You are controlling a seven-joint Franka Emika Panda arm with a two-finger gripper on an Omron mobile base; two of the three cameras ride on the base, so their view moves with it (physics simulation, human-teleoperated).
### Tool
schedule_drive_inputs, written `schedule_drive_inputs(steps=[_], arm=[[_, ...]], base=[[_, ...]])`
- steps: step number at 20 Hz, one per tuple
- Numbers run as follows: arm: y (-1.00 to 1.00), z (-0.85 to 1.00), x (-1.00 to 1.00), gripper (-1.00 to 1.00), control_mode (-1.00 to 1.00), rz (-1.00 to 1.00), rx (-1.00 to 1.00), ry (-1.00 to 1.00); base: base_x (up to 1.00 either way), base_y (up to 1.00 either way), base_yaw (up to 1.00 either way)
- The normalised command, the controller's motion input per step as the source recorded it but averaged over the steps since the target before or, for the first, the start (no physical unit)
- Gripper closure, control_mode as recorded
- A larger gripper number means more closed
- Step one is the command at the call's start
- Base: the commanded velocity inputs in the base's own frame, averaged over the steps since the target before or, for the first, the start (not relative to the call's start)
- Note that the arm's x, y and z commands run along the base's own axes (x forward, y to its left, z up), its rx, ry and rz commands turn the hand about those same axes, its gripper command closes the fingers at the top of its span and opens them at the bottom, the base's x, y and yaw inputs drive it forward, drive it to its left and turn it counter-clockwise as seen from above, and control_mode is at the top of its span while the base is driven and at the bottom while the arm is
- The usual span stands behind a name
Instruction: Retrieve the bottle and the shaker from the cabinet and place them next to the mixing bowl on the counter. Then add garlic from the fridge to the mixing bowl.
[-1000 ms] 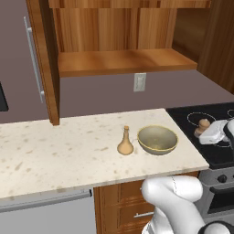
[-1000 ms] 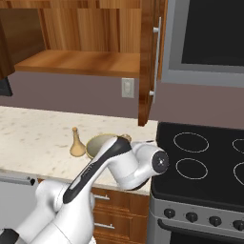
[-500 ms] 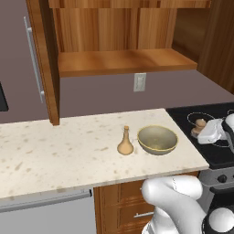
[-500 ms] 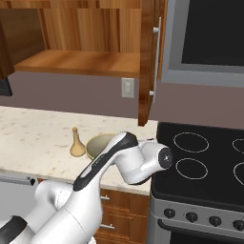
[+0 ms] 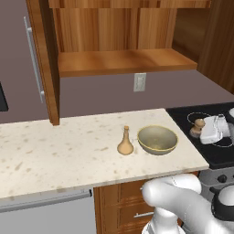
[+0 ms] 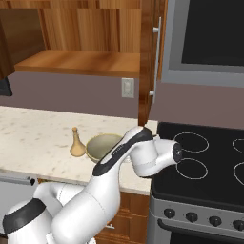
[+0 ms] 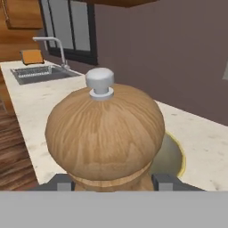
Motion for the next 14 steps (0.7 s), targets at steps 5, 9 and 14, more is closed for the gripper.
schedule_drive_inputs(steps=[5,9,14], arm=[[-0.13,0.0,0.05,1.0,-1.0,0.25,0.0,-0.07],[0.07,-0.16,0.08,1.0,-1.0,0.1,-0.01,0.0],[0.09,-0.44,0.14,1.0,-1.0,0.0,-0.06,0.07]], base=[[0.0,0.0,0.0],[0.0,0.0,0.0],[0.0,0.0,0.0]])
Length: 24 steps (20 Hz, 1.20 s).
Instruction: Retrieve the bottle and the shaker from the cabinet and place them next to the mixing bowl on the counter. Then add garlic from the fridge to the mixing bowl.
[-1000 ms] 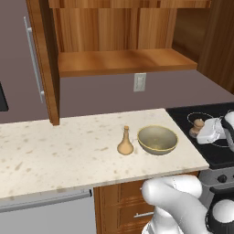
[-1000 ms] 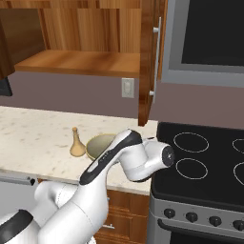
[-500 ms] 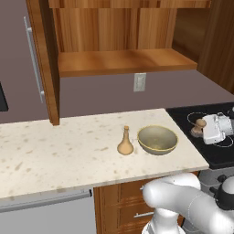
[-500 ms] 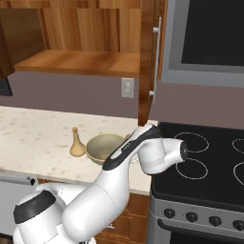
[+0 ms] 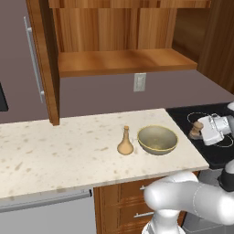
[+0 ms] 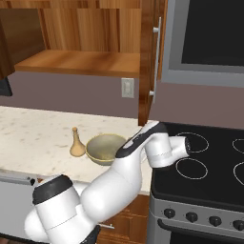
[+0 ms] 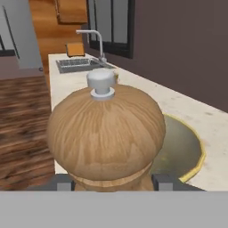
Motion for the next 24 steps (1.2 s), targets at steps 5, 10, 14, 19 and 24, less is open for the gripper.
schedule_drive_inputs(steps=[5,10,14,19,24], arm=[[0.01,-0.38,0.11,1.0,-1.0,0.0,-0.04,0.07],[0.0,-0.19,0.2,1.0,-1.0,-0.01,-0.03,0.04],[0.0,-0.19,0.36,1.0,-1.0,-0.08,0.0,0.04],[0.0,-0.17,0.34,1.0,-1.0,-0.13,0.0,0.01],[0.01,-0.23,0.26,1.0,-1.0,-0.12,0.0,0.0]], base=[[0.0,0.0,0.0],[0.0,0.0,0.0],[0.0,0.0,0.0],[0.0,0.0,0.0],[0.0,0.0,0.0]])
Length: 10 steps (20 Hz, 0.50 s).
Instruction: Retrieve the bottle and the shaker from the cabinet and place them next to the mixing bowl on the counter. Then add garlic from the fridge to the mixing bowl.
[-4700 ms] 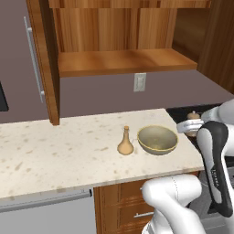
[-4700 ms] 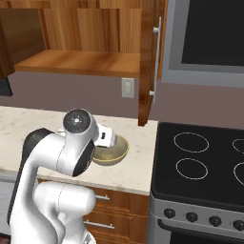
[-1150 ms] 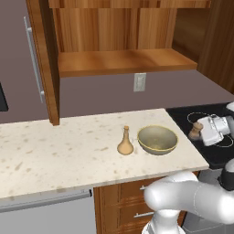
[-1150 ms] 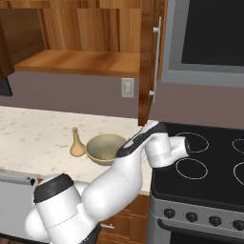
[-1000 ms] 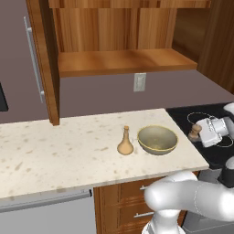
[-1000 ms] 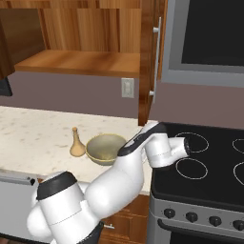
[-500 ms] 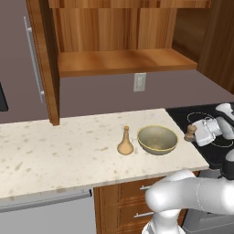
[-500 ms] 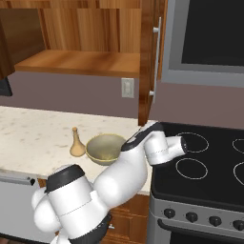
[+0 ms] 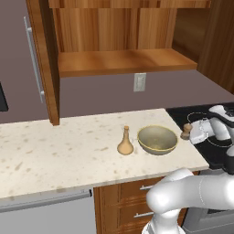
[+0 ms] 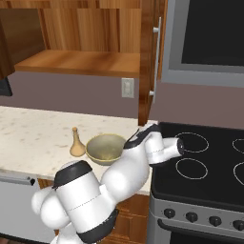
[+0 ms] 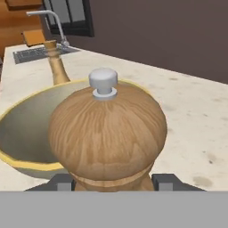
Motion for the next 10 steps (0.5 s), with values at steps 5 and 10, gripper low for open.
schedule_drive_inputs(steps=[5,10], arm=[[0.0,-0.38,0.04,1.0,-1.0,-0.07,0.0,0.0],[0.01,-0.39,0.09,1.0,-1.0,-0.04,0.0,0.0]], base=[[0.0,0.0,0.0],[0.0,0.0,0.0]])
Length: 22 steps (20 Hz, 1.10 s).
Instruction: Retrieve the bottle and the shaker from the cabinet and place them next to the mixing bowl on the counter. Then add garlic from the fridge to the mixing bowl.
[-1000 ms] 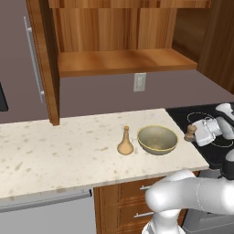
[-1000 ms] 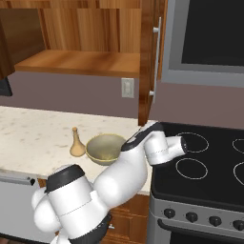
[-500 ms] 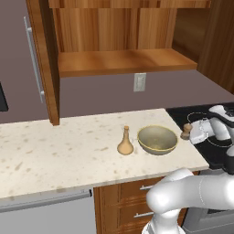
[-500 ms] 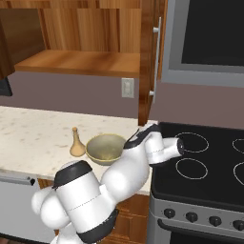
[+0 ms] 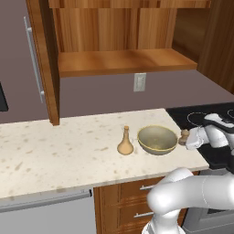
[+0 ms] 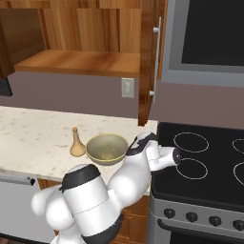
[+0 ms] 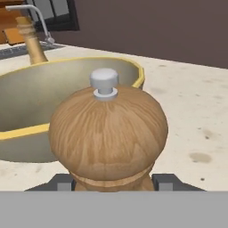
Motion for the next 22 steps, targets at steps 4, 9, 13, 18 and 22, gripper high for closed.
schedule_drive_inputs(steps=[4,9,13,18,22], arm=[[0.05,-0.27,0.14,1.0,-1.0,-0.02,0.0,0.0],[0.02,-0.25,0.12,1.0,-1.0,0.0,-0.01,0.0],[0.0,-0.2,0.01,1.0,-1.0,0.0,-0.01,0.0],[0.0,-0.15,0.0,1.0,-1.0,0.0,-0.01,0.0],[0.0,-0.15,0.0,1.0,-1.0,0.0,-0.01,0.0]], base=[[0.0,0.0,0.0],[0.0,0.0,0.0],[0.0,0.0,0.0],[0.0,0.0,0.0],[0.0,0.0,0.0]])
